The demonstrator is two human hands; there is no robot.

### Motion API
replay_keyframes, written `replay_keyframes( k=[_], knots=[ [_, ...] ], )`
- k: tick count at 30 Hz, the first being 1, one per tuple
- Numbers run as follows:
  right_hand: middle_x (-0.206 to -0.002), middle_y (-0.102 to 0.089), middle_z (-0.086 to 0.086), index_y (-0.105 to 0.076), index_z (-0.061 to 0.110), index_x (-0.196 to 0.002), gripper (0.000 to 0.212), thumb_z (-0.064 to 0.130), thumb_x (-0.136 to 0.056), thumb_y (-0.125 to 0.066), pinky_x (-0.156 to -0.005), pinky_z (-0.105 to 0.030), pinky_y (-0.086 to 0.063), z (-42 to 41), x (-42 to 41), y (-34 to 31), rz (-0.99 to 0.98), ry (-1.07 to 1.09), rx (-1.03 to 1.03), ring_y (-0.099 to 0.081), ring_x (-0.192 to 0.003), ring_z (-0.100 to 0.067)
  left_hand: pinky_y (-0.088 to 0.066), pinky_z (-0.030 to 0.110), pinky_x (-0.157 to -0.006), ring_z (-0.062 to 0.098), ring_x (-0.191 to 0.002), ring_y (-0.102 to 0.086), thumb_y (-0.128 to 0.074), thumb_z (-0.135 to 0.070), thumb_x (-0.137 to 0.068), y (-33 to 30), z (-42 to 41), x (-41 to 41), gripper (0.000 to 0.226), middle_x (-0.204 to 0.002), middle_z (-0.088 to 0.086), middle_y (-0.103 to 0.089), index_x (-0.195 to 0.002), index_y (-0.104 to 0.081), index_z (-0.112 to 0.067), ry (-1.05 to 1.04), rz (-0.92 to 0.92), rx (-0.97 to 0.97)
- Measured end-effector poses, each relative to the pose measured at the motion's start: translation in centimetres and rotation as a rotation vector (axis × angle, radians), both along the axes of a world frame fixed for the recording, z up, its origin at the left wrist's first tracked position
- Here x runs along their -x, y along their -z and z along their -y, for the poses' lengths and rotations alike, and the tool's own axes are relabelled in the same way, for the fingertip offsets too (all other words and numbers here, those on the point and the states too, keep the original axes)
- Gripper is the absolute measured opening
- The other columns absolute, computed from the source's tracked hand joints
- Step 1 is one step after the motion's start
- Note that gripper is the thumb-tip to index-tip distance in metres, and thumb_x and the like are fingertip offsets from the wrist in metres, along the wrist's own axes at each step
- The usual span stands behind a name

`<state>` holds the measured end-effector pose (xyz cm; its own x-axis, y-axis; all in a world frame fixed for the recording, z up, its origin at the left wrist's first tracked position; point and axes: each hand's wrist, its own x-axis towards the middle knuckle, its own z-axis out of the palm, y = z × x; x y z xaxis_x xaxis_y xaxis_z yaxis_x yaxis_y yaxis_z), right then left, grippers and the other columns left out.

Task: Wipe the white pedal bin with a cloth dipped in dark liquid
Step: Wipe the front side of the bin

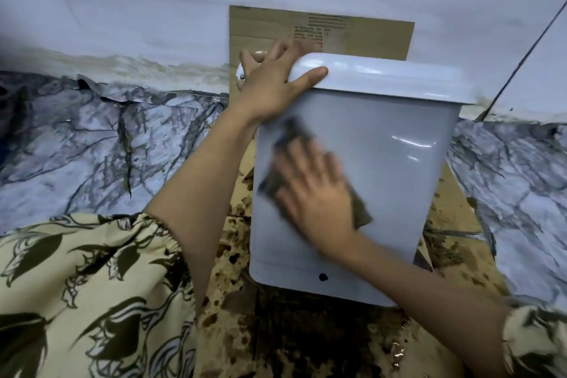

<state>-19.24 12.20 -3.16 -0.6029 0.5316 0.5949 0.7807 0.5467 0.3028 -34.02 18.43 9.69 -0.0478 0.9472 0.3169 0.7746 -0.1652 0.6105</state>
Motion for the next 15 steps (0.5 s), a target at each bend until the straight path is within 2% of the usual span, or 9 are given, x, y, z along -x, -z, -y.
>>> replay_keyframes(
  k=[2, 3, 4, 5, 8, 9, 13, 15],
  knots=[
    [-0.152, -0.034, -0.002, -0.036, 0.022, -0.146, 0.057, 0.049, -0.095, -0.042, -0.114, -0.045, -0.009, 2.1, 0.2, 2.3, 0.472, -0.293, 0.008, -0.025, -0.142, -0.026, -0.026, 0.044, -0.108, 0.026, -0.117, -0.023, -0.042, -0.067, -0.086, 0.0, 0.1, 0.3, 0.037, -0.121, -0.027, -0.041, -0.122, -0.043, -0.058, 0.018, 0.028, 0.010],
    [-0.154, -0.030, 0.001, -0.032, 0.024, -0.147, 0.057, 0.051, -0.096, -0.037, -0.115, -0.044, -0.007, 2.3, -0.4, 2.8, 0.606, -0.351, -0.001, -0.021, -0.143, -0.024, -0.026, 0.043, -0.107, 0.025, -0.117, -0.022, -0.041, -0.067, -0.086, 0.0, 0.2, 0.4, 0.036, -0.117, -0.028, -0.039, -0.121, -0.042, -0.060, 0.024, 0.023, 0.009],
    [-0.155, -0.027, 0.002, -0.031, 0.026, -0.147, 0.056, 0.051, -0.097, -0.035, -0.116, -0.044, -0.008, 2.0, -1.0, 2.9, 0.622, -0.354, -0.026, -0.019, -0.144, -0.022, -0.026, 0.043, -0.107, 0.024, -0.117, -0.022, -0.041, -0.068, -0.086, 0.1, 0.3, 0.4, 0.036, -0.115, -0.029, -0.039, -0.121, -0.042, -0.060, 0.029, 0.013, 0.006],
    [-0.155, -0.027, 0.003, -0.031, 0.027, -0.146, 0.055, 0.051, -0.097, -0.035, -0.116, -0.044, -0.009, 1.3, -1.4, 2.5, 0.540, -0.321, -0.031, -0.018, -0.144, -0.022, -0.026, 0.042, -0.107, 0.024, -0.117, -0.022, -0.041, -0.067, -0.086, 0.1, 0.3, 0.5, 0.036, -0.117, -0.028, -0.039, -0.121, -0.042, -0.060, 0.029, 0.009, 0.004],
    [-0.154, -0.026, 0.000, -0.033, 0.026, -0.146, 0.053, 0.047, -0.098, -0.035, -0.117, -0.047, -0.010, -1.6, -1.5, -0.9, 0.120, -0.138, 0.012, -0.016, -0.144, -0.026, -0.026, 0.042, -0.107, 0.025, -0.118, -0.022, -0.043, -0.066, -0.087, -0.1, 0.0, 0.3, 0.038, -0.127, -0.023, -0.042, -0.124, -0.044, -0.056, 0.013, 0.005, 0.020],
    [-0.155, -0.024, -0.001, -0.032, 0.024, -0.147, 0.053, 0.045, -0.099, -0.035, -0.117, -0.047, -0.010, -2.5, -1.6, -2.2, 0.046, -0.080, -0.008, -0.015, -0.145, -0.027, -0.026, 0.042, -0.107, 0.026, -0.119, -0.023, -0.043, -0.066, -0.087, -0.2, -0.1, 0.2, 0.039, -0.129, -0.022, -0.041, -0.125, -0.044, -0.055, 0.012, -0.008, 0.027],
    [-0.154, -0.025, -0.005, -0.034, 0.019, -0.147, 0.054, 0.044, -0.099, -0.037, -0.116, -0.047, -0.013, -2.7, 0.1, -2.9, -0.051, 0.023, -0.026, -0.019, -0.143, -0.029, -0.027, 0.040, -0.106, 0.026, -0.119, -0.023, -0.042, -0.066, -0.088, -0.1, -0.1, 0.2, 0.041, -0.131, -0.021, -0.042, -0.126, -0.043, -0.054, 0.004, -0.013, 0.021],
    [-0.153, -0.030, -0.005, -0.035, 0.021, -0.146, 0.055, 0.046, -0.097, -0.038, -0.115, -0.048, -0.013, -0.8, 0.5, -0.2, 0.035, -0.054, 0.018, -0.020, -0.143, -0.030, -0.028, 0.042, -0.105, 0.025, -0.118, -0.023, -0.041, -0.067, -0.087, -0.1, 0.0, 0.2, 0.039, -0.131, -0.022, -0.042, -0.125, -0.043, -0.056, -0.002, 0.006, 0.024]
  ],
)
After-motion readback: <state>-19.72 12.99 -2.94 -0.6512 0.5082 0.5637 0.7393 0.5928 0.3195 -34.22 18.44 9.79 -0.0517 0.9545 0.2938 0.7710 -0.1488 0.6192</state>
